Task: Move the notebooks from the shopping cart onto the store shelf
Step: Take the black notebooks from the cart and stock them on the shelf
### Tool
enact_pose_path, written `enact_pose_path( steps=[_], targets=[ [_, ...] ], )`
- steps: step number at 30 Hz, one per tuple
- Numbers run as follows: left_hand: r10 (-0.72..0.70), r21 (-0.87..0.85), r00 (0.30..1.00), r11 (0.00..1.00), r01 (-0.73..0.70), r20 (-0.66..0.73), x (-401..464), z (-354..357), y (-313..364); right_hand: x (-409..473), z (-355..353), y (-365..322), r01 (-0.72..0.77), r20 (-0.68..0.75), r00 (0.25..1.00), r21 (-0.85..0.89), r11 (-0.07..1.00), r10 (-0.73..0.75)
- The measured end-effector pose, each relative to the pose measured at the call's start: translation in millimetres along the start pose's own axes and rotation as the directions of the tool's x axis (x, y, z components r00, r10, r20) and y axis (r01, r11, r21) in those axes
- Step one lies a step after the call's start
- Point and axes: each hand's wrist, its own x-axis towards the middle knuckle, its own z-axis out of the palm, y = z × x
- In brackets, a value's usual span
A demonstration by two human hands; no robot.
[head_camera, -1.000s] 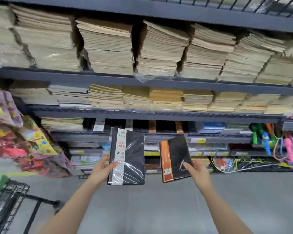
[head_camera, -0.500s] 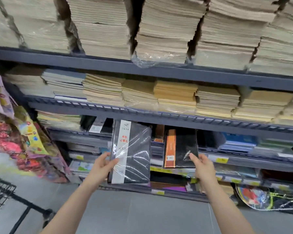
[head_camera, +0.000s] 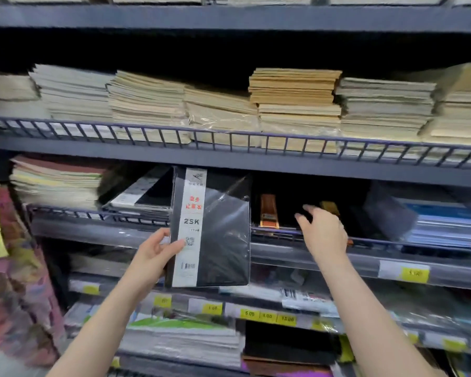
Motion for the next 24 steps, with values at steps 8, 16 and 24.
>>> enact_pose_path(
  steps=[8, 16, 24],
  targets=[
    [0.034, -0.051, 0.999, 0.998, -0.034, 0.001, 7.8, 5.3, -7.0, -20.3, 14.3, 12.0, 0.213, -0.145, 0.959, -0.195, 0.957, -0.243],
    [0.020, -0.016, 1.000, 1.000, -0.020, -0.001, 10.5, 13.2, -5.6, -20.5, 11.4, 20.2, 0.316, -0.123, 0.931, -0.199, 0.928, -0.343],
    [-0.043, -0.026, 0.999, 0.999, 0.043, 0.010, 7.6, 30.7, -2.3, -81.3, 1.1, 13.0, 0.227, 0.026, 0.962, 0.474, 0.850, -0.272]
  ],
)
